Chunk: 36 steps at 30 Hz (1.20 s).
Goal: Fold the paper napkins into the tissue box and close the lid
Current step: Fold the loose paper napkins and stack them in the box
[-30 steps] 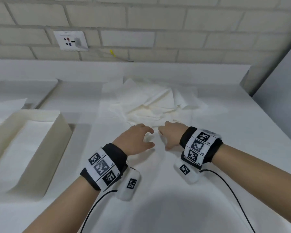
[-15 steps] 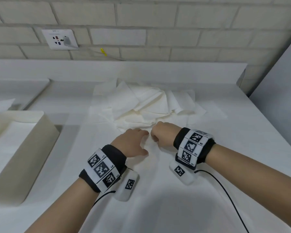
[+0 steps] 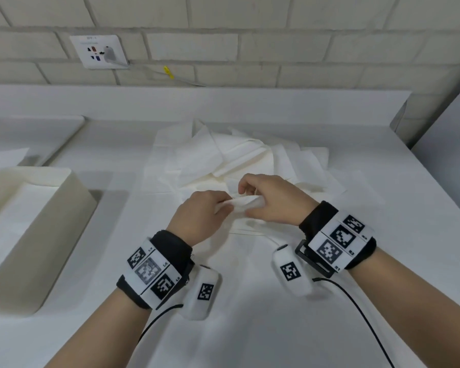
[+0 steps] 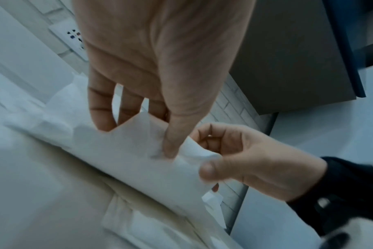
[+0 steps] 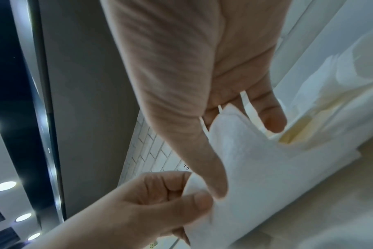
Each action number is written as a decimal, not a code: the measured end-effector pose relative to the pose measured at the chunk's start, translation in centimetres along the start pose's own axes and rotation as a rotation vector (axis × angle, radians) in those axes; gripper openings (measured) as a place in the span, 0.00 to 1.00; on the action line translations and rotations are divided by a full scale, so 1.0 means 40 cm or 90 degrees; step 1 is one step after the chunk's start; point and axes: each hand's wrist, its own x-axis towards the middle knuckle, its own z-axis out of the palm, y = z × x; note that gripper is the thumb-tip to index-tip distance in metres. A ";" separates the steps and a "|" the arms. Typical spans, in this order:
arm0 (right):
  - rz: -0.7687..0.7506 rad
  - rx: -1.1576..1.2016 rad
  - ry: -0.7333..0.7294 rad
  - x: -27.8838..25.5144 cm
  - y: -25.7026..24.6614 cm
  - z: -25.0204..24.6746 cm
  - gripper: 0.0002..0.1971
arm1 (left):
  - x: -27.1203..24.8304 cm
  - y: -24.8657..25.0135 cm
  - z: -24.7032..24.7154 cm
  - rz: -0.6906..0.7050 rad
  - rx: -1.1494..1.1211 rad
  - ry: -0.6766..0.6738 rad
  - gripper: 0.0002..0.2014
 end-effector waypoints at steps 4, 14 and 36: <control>-0.001 -0.052 0.053 -0.006 0.010 0.015 0.13 | -0.002 -0.002 -0.010 0.032 -0.060 0.082 0.07; -0.056 0.128 0.301 0.008 0.017 0.023 0.06 | -0.020 0.008 -0.032 0.054 -0.158 0.167 0.21; -0.047 0.398 0.306 0.015 -0.030 -0.054 0.05 | -0.023 0.028 -0.093 0.048 -0.520 0.295 0.15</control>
